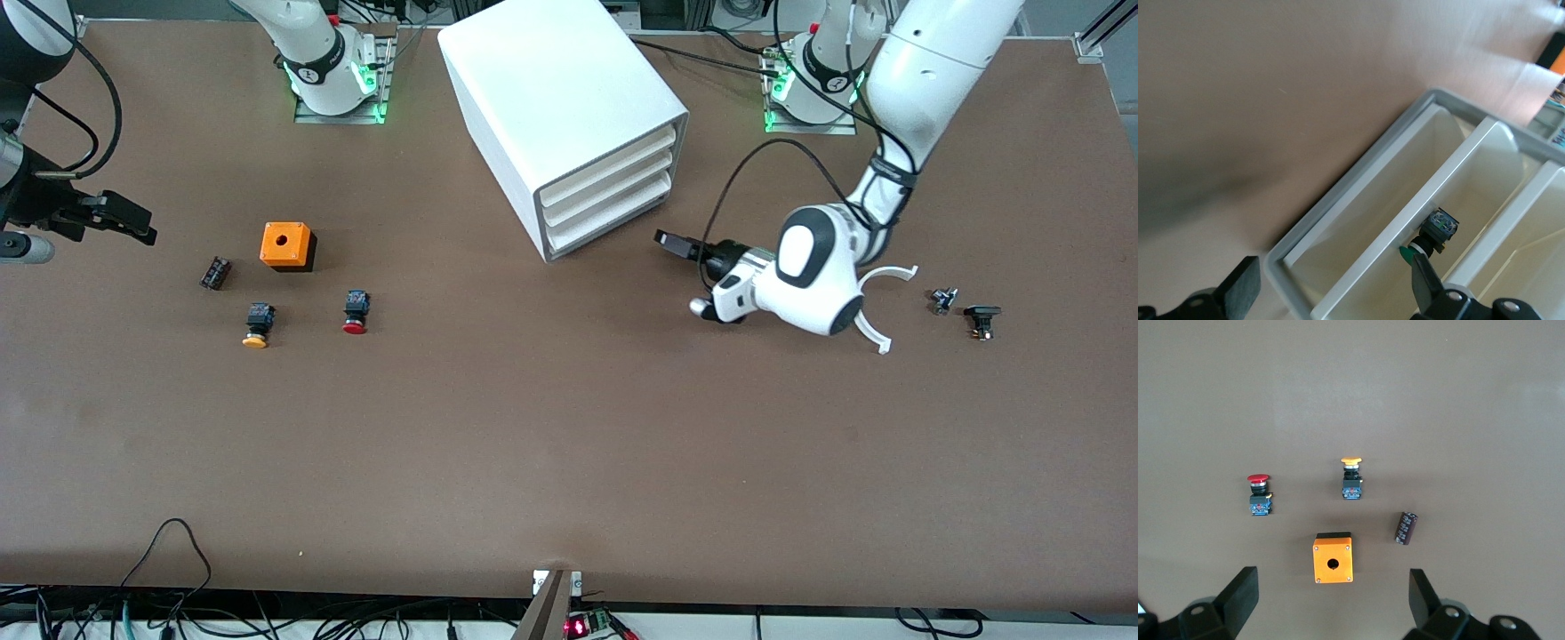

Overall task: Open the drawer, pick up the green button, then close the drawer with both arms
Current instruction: 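Hook the drawer handle with the left gripper and pull the drawer open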

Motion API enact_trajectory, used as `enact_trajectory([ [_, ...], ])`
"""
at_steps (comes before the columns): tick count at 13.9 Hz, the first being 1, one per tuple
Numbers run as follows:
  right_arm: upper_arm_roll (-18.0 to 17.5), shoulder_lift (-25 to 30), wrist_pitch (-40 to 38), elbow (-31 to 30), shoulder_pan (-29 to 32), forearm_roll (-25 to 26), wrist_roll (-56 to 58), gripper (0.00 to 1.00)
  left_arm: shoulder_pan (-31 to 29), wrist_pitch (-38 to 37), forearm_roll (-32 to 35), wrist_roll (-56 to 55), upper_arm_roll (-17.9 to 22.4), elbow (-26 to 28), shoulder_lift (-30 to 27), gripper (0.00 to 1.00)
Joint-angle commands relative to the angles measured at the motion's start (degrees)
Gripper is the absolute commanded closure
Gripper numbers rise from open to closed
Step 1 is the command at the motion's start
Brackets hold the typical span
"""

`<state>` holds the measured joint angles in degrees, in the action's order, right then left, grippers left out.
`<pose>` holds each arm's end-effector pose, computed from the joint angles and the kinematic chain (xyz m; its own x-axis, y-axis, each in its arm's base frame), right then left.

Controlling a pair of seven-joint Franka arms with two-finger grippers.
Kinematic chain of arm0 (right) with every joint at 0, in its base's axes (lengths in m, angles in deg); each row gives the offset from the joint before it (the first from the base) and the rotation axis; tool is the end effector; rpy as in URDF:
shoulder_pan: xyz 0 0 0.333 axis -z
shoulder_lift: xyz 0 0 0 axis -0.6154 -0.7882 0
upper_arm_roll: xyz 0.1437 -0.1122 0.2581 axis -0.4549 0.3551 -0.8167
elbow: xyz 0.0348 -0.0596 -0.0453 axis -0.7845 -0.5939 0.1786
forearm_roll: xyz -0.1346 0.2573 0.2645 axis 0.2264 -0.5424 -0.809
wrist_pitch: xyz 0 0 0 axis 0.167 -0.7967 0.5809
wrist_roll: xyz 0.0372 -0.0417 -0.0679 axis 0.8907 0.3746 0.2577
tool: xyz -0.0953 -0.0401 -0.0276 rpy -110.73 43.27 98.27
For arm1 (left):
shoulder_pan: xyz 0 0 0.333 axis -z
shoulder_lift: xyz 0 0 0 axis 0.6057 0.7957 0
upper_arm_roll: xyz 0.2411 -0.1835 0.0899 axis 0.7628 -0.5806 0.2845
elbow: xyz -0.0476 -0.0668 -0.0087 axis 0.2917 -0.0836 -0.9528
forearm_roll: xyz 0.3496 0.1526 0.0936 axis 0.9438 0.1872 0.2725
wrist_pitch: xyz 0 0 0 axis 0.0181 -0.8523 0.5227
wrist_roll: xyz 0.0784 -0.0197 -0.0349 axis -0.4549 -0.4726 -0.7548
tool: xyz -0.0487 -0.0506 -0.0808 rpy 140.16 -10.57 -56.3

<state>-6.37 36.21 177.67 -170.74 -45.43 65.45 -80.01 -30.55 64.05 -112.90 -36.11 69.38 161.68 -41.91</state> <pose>0.5535 -0.0446 0.5475 0.9990 -0.0370 -0.0257 -0.0362 -0.9989 0.0288 0.4848 -0.2480 0.1741 0.7899 -0.3264 -0.5191 0.1540 -0.7138 0.6832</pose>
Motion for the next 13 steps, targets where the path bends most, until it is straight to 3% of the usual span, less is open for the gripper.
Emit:
enact_trajectory([
  [1,0.11,-0.18,-0.31,0.9,0.07,-1.05,0.61,0.0,-0.05,1.98,-3.32,4.85,-1.7,4.66,-1.85,0.0],
  [7,0.2,-0.35,-0.13,1.08,0.33,-1.14,0.7,0.0,-0.05,3.29,-8.24,6.09,-5.91,8.88,-2.03,0.01],
  [8,0.11,-0.79,-0.3,1.43,0.33,-1.14,0.52,0.0,-0.05,4.78,-8.77,6.09,-6.7,9.49,-2.03,0.07],
  [9,0.11,-0.97,-0.65,1.86,0.33,-1.14,0.44,0.0,-0.05,6.62,-8.77,6.09,-7.41,10.28,-2.03,0.19],
  [10,0.11,-0.97,-0.74,1.87,0.33,-1.14,0.35,0.0,-0.05,7.94,-8.77,6.09,-7.59,10.46,-2.03,0.41],
  [12,0.11,-0.97,-0.74,1.96,0.33,-1.14,0.26,0.0,-0.05,8.66,-8.68,6.09,-7.59,10.47,-1.77,1.0],
  [13,0.11,-0.97,-0.74,1.96,0.33,-1.05,0.26,0.0,-0.31,8.66,-8.6,6.01,-7.59,10.38,-2.03,1.0],
])
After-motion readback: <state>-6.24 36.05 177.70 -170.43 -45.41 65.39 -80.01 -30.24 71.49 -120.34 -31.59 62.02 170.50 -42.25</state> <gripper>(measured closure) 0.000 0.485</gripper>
